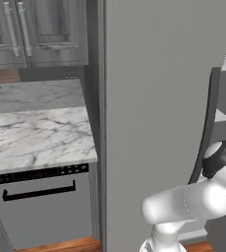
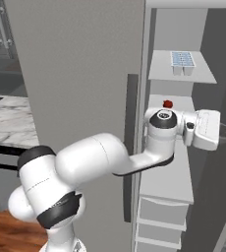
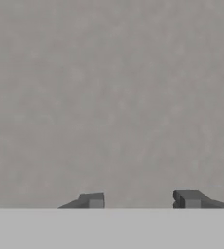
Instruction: Open the freezer door, pick up the ice cube tray from the freezer, and place it on the dining counter.
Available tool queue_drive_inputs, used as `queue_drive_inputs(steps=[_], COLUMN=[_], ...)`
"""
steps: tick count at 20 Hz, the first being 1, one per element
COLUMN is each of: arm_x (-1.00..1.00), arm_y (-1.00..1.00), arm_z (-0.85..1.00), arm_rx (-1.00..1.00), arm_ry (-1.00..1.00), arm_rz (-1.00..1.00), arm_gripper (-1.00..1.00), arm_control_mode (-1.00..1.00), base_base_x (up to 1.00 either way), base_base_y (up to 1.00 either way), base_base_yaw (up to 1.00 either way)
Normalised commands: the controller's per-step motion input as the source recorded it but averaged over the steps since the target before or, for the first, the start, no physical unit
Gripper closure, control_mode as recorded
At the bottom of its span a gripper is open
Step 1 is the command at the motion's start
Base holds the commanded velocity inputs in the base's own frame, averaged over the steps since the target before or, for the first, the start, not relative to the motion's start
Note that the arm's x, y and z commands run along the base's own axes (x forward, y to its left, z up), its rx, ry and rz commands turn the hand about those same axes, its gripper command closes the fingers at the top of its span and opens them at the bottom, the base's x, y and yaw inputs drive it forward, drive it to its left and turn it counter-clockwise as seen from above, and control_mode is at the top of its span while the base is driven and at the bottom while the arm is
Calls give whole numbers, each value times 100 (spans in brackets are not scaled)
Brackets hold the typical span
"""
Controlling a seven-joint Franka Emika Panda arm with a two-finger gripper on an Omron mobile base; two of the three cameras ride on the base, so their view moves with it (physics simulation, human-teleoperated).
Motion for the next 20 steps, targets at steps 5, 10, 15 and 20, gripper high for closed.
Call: queue_drive_inputs(steps=[5, 10, 15, 20], arm_x=[0, -27, -37, -26], arm_y=[-16, 23, 65, 80], arm_z=[0, 2, 14, 21], arm_rx=[0, 0, 0, 0], arm_ry=[0, -2, 0, 0], arm_rz=[0, 5, 13, 18], arm_gripper=[-100, -100, -100, -100], arm_control_mode=[-100, -100, -100, -100], base_base_x=[0, 0, 0, 0], base_base_y=[0, 0, 0, 0], base_base_yaw=[0, 0, 0, 0])
